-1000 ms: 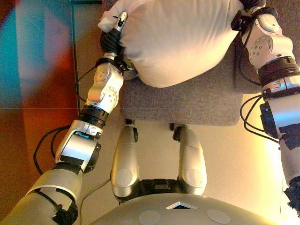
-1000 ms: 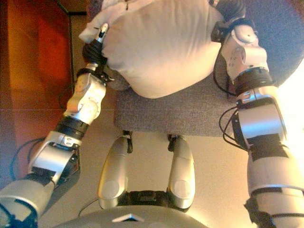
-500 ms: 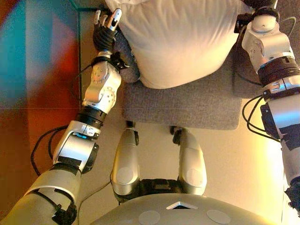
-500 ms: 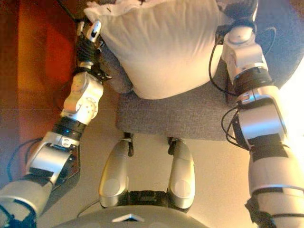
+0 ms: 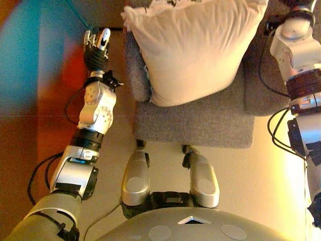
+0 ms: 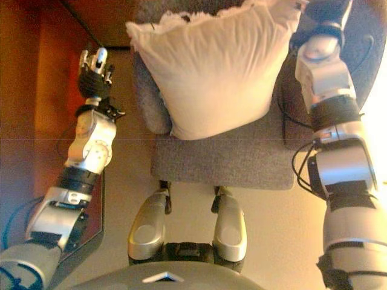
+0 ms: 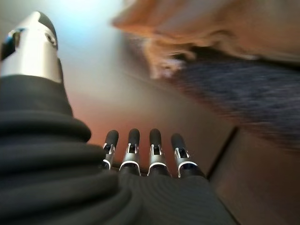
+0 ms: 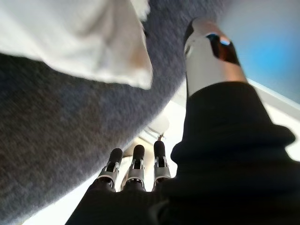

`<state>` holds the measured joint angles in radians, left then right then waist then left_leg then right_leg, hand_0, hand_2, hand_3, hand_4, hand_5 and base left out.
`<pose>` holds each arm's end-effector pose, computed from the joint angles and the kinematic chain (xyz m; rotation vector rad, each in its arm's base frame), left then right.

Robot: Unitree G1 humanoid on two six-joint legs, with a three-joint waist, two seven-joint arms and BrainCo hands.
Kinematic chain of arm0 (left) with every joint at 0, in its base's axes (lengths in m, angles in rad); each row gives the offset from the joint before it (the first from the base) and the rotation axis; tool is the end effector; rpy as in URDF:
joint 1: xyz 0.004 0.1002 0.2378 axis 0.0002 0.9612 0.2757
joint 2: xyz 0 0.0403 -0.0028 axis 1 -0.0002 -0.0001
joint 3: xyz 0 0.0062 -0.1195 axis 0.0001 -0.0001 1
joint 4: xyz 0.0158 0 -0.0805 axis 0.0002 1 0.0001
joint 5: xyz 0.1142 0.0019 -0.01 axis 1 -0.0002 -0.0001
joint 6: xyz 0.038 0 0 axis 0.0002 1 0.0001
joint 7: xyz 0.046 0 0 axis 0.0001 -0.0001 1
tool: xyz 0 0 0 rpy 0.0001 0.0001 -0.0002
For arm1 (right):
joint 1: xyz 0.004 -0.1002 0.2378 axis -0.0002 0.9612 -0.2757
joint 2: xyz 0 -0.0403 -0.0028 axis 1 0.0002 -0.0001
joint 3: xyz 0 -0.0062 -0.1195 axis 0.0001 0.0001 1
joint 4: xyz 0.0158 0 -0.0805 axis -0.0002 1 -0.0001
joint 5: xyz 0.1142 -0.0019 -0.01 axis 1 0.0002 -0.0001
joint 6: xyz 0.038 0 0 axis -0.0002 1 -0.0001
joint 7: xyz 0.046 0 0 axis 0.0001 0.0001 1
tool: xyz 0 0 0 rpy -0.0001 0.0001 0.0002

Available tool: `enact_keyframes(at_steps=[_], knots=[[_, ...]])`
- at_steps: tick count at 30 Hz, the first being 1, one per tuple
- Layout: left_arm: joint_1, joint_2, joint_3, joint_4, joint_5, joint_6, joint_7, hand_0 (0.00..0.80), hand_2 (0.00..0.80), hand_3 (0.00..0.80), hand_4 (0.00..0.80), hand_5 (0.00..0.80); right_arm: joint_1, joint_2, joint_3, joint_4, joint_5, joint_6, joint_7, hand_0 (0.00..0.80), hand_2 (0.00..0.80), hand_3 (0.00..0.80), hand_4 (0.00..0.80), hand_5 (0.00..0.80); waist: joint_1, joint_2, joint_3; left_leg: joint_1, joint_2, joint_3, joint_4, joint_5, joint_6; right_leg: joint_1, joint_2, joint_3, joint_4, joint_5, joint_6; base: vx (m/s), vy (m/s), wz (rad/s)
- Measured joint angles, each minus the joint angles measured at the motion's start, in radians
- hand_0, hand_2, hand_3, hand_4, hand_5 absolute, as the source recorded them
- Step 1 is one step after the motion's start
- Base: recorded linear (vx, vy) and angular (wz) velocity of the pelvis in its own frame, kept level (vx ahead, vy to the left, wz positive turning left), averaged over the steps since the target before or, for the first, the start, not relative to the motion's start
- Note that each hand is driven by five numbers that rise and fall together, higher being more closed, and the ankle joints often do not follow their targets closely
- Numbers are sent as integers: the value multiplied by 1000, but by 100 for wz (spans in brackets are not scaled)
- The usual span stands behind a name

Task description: Pick up the cushion and take it to the sofa

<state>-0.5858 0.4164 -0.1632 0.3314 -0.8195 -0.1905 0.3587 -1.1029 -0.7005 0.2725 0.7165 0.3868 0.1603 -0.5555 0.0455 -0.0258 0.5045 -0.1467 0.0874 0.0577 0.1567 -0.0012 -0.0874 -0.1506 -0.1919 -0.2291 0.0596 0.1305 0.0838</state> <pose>0.3263 0.1887 0.1338 -0.4176 -0.2803 0.1834 0.3751 -0.2456 0.2568 -0.2948 -0.2932 -0.6282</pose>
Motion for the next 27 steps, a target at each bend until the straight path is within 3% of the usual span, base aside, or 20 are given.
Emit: enact_keyframes(at_steps=[5,9,17,22,27], knots=[[95,-13,21,-88,-39,9,-60,0,0,0,0,0,130,-25,-114,-144,45,-41,26,0,0,0,0,0,0,6,-7,93,-2,12,-41,-1,0,96,9,0,-51,4,7,149,14,-1],[229,-50,28,-161,-69,32,-115,0,0,0,0,0,333,-6,-203,-282,49,-86,53,0,0,0,0,0,-1,5,-76,128,3,21,-66,-4,-4,133,17,0,-80,4,9,162,8,-1],[461,-56,31,-227,-69,93,-249,0,0,0,0,0,700,136,-281,-458,49,-157,113,0,0,0,0,0,-5,-3,-247,213,9,38,-134,-9,-10,219,32,5,-147,5,15,83,21,-4],[577,-64,36,-248,-69,120,-322,0,0,0,0,0,858,199,-315,-499,74,-182,198,0,0,0,0,0,-4,-7,-276,242,6,45,-153,-8,-7,238,31,8,-148,1,20,3,12,-1],[632,-84,37,-252,-69,138,-406,0,0,0,0,0,962,307,-313,-520,200,-201,351,0,0,0,0,0,-5,-9,-294,258,5,48,-174,2,-9,240,32,8,-148,1,21,-52,29,-1]])
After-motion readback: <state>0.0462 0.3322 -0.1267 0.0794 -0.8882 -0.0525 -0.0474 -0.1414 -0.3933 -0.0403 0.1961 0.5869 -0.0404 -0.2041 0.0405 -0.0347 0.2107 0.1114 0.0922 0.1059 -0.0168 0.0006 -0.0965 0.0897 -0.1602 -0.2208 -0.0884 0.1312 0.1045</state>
